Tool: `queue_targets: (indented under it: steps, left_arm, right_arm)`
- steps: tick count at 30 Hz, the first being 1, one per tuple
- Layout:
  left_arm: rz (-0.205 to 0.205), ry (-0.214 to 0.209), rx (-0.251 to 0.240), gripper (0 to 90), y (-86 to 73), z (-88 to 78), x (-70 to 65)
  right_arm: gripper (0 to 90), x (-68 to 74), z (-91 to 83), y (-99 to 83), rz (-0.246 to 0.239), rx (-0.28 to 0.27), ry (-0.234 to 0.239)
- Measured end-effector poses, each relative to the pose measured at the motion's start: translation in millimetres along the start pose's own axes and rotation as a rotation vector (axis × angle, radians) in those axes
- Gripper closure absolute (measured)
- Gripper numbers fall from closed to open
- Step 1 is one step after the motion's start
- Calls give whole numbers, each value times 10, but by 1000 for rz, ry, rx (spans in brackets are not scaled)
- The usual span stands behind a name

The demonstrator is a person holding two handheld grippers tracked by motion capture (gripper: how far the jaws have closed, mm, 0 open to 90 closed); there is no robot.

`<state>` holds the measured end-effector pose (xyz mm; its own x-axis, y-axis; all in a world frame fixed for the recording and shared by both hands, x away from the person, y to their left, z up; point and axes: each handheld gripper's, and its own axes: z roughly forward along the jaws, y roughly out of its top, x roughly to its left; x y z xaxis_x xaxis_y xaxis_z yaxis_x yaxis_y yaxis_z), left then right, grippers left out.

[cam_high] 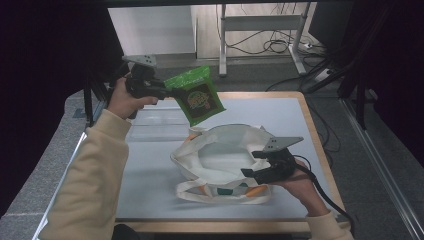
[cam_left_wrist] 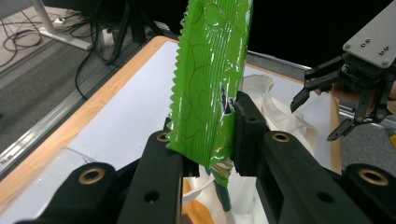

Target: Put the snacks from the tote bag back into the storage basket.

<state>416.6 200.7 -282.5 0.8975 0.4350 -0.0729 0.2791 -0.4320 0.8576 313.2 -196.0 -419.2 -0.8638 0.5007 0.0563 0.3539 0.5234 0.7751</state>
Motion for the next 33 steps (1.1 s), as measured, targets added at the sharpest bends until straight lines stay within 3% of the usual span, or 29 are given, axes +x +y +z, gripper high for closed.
queue_targets:
  steps: [7, 17, 33]
  left_arm:
    - [-30, 26, 17, 759, 42, 10, 153]
    - [-40, 45, 42, 760, 68, 28, 335]
    - [-90, 62, 50, 759, -131, 48, 639]
  right_arm:
    - [270, -28, -27, -9, 9, -11, -1]
    - [270, -43, -40, -14, 14, -15, -11]
    - [270, -12, -3, 15, 5, -6, -25]
